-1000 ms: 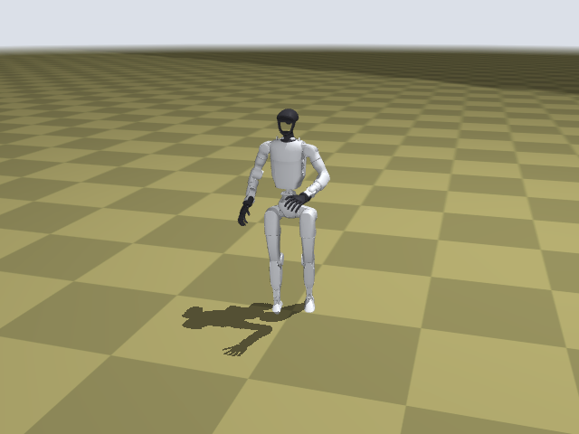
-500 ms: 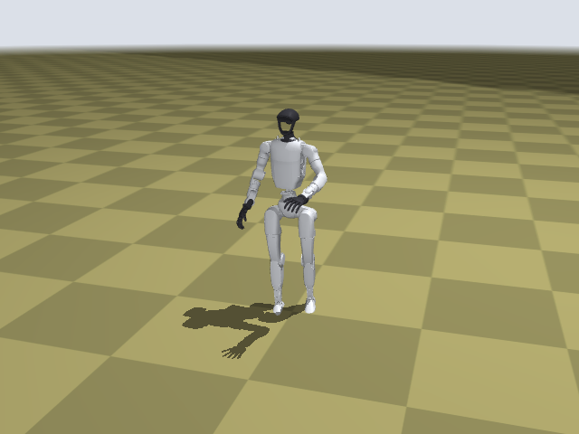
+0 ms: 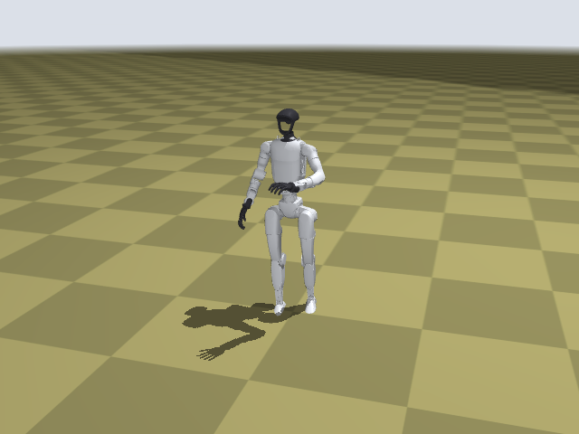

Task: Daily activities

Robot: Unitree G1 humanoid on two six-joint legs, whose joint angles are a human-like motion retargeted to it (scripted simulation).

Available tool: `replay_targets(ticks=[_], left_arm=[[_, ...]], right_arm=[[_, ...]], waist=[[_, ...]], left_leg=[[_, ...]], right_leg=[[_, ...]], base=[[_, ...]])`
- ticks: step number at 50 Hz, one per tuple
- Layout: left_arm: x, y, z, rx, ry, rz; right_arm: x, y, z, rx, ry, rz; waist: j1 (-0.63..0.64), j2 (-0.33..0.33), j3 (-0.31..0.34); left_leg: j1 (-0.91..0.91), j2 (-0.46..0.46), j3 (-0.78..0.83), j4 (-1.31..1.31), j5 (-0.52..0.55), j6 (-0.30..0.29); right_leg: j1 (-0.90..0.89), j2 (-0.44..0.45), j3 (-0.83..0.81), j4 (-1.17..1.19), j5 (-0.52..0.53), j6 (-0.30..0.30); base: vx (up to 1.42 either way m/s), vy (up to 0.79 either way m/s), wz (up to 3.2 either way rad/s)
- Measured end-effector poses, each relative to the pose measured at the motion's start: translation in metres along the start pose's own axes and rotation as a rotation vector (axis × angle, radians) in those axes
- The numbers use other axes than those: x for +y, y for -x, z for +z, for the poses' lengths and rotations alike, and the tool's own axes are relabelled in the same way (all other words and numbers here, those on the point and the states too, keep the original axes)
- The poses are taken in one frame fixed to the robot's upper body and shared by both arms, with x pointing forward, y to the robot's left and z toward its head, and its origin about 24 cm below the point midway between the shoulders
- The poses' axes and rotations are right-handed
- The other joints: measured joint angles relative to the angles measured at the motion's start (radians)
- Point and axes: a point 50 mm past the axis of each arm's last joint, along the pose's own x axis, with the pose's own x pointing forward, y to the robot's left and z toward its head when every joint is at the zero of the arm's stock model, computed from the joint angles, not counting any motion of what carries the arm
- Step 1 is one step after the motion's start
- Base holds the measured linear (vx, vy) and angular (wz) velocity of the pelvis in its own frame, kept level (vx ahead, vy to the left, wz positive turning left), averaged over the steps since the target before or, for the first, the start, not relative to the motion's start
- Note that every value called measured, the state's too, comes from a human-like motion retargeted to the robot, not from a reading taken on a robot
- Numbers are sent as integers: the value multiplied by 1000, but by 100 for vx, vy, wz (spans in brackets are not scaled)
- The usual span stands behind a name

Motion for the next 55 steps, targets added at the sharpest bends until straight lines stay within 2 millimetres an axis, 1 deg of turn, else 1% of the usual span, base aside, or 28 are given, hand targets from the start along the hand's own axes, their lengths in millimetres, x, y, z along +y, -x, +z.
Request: replay_targets(ticks=[4,8,13,19,28,40,47,55], left_arm=[[8,-8,17,-111,-40,-9],[11,-15,33,-223,-102,-42],[10,-23,49,-338,-197,-97],[6,-30,60,-423,-294,-159],[-2,-36,67,-467,-363,-231],[-6,-39,71,-470,-358,-275],[-4,-42,73,-482,-363,-291],[3,-48,74,-482,-367,-284]], right_arm=[[-2,0,-1,2,-5,6],[-5,1,-2,5,-2,14],[-7,1,-4,10,10,24],[-7,1,-6,24,27,34],[-6,0,-9,60,31,54],[-3,0,-17,108,11,75],[-2,1,-22,132,4,83],[-1,2,-26,152,10,89]], waist=[[-7,11,-2],[-15,22,-5],[-25,33,-9],[-33,38,-12],[-37,38,-13],[-34,35,-16],[-36,38,-20],[-39,41,-22]], left_leg=[[0,1,-1,5,-5,0],[1,1,-2,9,-9,0],[2,1,-2,12,-12,1],[5,1,-2,16,-15,-1],[11,0,0,21,-16,-3],[17,-1,2,20,-19,-5],[21,-1,0,18,-21,-6],[26,-1,-1,14,-23,-7]], right_leg=[[2,0,0,0,-2,0],[4,1,-2,0,-4,0],[7,0,-4,0,-6,0],[12,0,-6,0,-9,0],[18,-1,-8,0,-10,0],[25,-2,-9,0,-15,0],[29,-3,-9,0,-18,0],[33,-6,-10,0,-21,0]], base=[[0,0,0],[0,0,0],[0,0,0],[0,0,0],[0,0,0],[0,0,0],[0,0,0],[0,0,0]])
